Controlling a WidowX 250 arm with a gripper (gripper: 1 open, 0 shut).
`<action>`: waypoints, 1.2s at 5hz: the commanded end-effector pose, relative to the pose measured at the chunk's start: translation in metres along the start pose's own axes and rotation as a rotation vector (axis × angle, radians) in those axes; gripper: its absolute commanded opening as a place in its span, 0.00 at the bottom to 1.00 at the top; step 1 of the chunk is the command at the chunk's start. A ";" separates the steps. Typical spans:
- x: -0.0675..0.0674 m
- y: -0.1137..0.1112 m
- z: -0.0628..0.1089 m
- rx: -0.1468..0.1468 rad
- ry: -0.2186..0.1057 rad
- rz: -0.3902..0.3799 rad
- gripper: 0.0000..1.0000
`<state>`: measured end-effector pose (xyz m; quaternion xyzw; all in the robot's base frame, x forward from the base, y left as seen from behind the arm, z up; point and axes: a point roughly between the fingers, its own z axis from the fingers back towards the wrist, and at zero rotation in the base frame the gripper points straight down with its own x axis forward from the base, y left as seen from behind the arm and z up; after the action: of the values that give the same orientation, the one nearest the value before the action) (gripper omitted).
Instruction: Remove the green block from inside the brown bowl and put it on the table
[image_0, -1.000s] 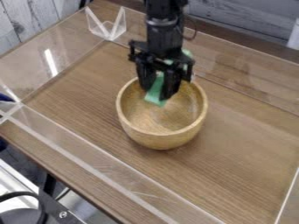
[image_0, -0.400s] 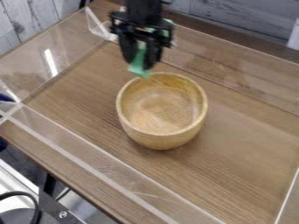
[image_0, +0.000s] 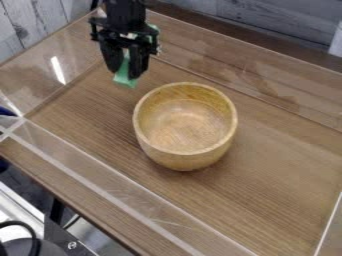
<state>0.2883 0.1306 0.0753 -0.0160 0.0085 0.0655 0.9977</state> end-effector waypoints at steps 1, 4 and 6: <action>0.010 0.009 0.001 0.034 -0.042 -0.001 0.00; 0.010 0.015 -0.017 0.030 -0.029 -0.002 0.00; 0.008 0.016 -0.013 0.009 -0.035 -0.003 0.00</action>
<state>0.2877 0.1405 0.0439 -0.0219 0.0205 0.0607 0.9977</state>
